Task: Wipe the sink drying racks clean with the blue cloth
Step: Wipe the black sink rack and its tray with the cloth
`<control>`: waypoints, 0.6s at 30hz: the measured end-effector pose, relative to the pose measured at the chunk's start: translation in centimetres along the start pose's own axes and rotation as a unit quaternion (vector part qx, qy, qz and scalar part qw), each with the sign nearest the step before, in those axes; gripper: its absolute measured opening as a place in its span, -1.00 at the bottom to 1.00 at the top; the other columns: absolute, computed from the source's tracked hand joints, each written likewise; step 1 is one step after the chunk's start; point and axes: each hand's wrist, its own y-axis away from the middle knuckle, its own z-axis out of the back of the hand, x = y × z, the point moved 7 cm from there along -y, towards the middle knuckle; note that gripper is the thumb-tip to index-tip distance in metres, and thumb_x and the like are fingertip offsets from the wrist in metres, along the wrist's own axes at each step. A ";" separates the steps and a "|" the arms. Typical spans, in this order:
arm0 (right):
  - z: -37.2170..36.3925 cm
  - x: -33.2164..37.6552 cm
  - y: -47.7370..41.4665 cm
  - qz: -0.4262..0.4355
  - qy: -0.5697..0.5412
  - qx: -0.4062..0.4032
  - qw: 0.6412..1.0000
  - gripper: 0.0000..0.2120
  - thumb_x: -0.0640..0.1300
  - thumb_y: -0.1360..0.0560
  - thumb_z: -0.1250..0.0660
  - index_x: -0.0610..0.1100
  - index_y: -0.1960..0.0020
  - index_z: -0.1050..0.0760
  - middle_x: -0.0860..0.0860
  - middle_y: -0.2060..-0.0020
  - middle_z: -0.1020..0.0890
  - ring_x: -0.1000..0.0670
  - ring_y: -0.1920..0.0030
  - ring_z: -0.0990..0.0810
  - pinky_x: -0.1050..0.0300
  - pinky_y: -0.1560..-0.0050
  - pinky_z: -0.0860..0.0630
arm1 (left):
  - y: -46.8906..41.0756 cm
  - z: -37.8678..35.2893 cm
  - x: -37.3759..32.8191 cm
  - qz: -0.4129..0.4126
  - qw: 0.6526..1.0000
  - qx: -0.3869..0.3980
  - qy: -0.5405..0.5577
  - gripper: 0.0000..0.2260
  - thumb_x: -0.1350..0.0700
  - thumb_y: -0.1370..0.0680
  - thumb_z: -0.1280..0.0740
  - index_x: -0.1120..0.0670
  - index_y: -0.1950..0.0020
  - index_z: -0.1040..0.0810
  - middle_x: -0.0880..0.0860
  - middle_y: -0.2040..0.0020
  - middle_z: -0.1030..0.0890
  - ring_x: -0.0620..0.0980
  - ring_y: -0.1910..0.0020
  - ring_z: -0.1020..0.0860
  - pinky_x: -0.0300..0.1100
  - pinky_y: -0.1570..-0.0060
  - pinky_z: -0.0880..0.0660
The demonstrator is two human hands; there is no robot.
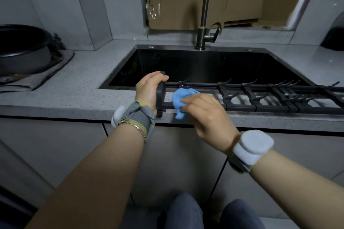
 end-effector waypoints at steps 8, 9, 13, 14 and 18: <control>6.1 -6.4 -3.6 -0.399 -0.251 -0.243 0.848 -0.83 -0.30 -0.50 -0.22 -0.05 0.17 -0.43 0.12 0.29 -0.50 0.25 0.26 -0.47 0.35 0.18 -0.42 | 0.3 -0.1 0.0 0.009 1.000 -0.001 0.007 -0.81 0.21 -0.29 -0.42 0.12 0.11 -0.61 0.08 0.24 -0.59 0.02 0.23 -0.55 -0.13 0.17 -0.51; 5.8 -7.4 -4.5 -0.437 -0.279 -0.249 0.818 -0.81 -0.28 -0.52 -0.20 -0.02 0.18 -0.40 0.08 0.26 -0.50 0.16 0.23 -0.49 0.26 0.16 -0.45 | 0.3 0.0 0.0 0.011 1.000 -0.001 0.006 -0.81 0.21 -0.29 -0.42 0.11 0.12 -0.62 0.09 0.23 -0.59 0.04 0.21 -0.55 -0.09 0.12 -0.51; 1.4 -8.8 -7.4 -0.510 -0.406 -0.178 0.737 -0.80 -0.30 -0.50 -0.28 -0.02 0.19 -0.38 -0.08 0.16 -0.53 -0.03 0.18 -0.50 0.11 0.15 -0.46 | 0.1 0.1 0.0 0.008 1.000 -0.007 -0.013 -0.70 0.12 -0.15 -0.40 0.08 0.14 -0.63 0.07 0.21 -0.60 0.06 0.11 -0.54 0.01 -0.04 -0.51; 0.0 -8.7 -7.6 -0.517 -0.439 -0.146 0.721 -0.80 -0.32 -0.49 -0.28 -0.05 0.20 -0.40 -0.09 0.18 -0.53 -0.03 0.20 -0.50 0.10 0.15 -0.47 | 0.1 0.2 -0.1 0.006 1.000 -0.008 -0.021 -0.70 0.11 -0.15 -0.40 0.08 0.13 -0.63 0.07 0.20 -0.60 0.06 0.09 -0.54 0.03 -0.06 -0.50; -2.8 -9.2 -7.5 -0.483 -0.191 0.089 0.850 -0.92 -0.22 -0.49 -0.27 -0.09 0.11 -0.53 -0.09 0.15 -0.56 -0.06 0.09 -0.51 0.15 0.01 -0.45 | 0.1 0.1 -0.1 0.003 1.000 -0.008 -0.021 -0.70 0.13 -0.18 -0.40 0.09 0.11 -0.62 0.09 0.17 -0.61 0.05 0.09 -0.56 -0.01 -0.03 -0.52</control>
